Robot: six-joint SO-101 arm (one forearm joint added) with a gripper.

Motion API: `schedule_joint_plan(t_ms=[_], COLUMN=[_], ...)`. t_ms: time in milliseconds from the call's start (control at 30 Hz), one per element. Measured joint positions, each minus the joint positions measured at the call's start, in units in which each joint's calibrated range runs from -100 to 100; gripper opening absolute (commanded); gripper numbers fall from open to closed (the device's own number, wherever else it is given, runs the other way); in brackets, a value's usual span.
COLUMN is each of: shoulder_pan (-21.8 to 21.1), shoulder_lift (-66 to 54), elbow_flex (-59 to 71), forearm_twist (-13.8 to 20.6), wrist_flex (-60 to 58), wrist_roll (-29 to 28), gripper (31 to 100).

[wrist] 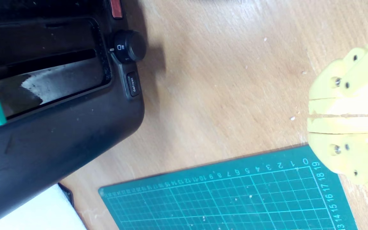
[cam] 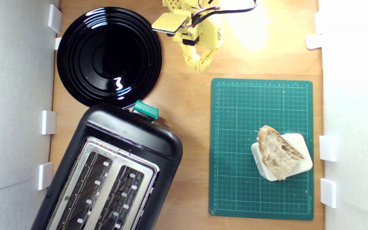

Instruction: Pick bread and place in toaster

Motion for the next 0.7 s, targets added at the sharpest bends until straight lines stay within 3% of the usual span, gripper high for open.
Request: schedule_joint_plan(t_ms=[200, 367, 433, 700], shoulder_pan=[0.0, -0.9, -0.8, 0.2], shoulder_lift=[1.2, 6.2, 9.2, 14.9], elbow_flex=[-0.1, -0.9, -0.8, -0.4], forearm_twist=[-0.2, -2.2, -4.1, -3.7], wrist_flex=[-0.1, -0.3, -1.6, -14.2], wrist_roll=[0.1, 1.0, 1.2, 1.2], gripper=[32.0, 32.0, 31.9, 31.9])
